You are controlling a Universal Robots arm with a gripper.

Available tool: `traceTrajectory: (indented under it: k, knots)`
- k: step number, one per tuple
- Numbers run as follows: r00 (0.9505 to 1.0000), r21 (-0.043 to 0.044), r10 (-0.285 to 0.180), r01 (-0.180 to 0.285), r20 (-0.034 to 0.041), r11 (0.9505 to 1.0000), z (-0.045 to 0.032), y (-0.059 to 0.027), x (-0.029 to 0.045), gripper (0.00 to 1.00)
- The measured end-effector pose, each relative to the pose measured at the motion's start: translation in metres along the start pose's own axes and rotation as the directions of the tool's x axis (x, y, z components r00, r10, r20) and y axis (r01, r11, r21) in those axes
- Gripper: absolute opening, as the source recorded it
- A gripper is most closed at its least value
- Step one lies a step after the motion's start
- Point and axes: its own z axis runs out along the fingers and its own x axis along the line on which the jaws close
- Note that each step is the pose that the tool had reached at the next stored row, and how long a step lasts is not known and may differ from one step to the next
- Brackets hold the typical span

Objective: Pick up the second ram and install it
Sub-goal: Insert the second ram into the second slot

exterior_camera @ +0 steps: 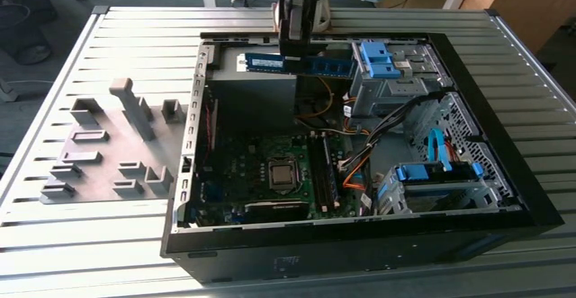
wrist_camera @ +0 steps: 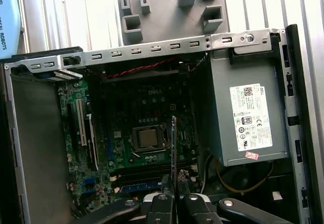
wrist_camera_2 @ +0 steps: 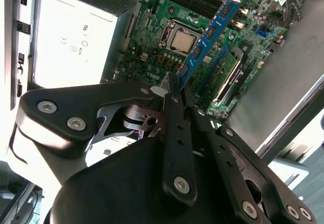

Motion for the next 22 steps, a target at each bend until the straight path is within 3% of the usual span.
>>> traceTrajectory:
  k: [22]
  knots:
    - [0.9993,0.0009,0.038,-0.038,0.0006,0.9993,0.0001,0.0000,0.0000,0.14]
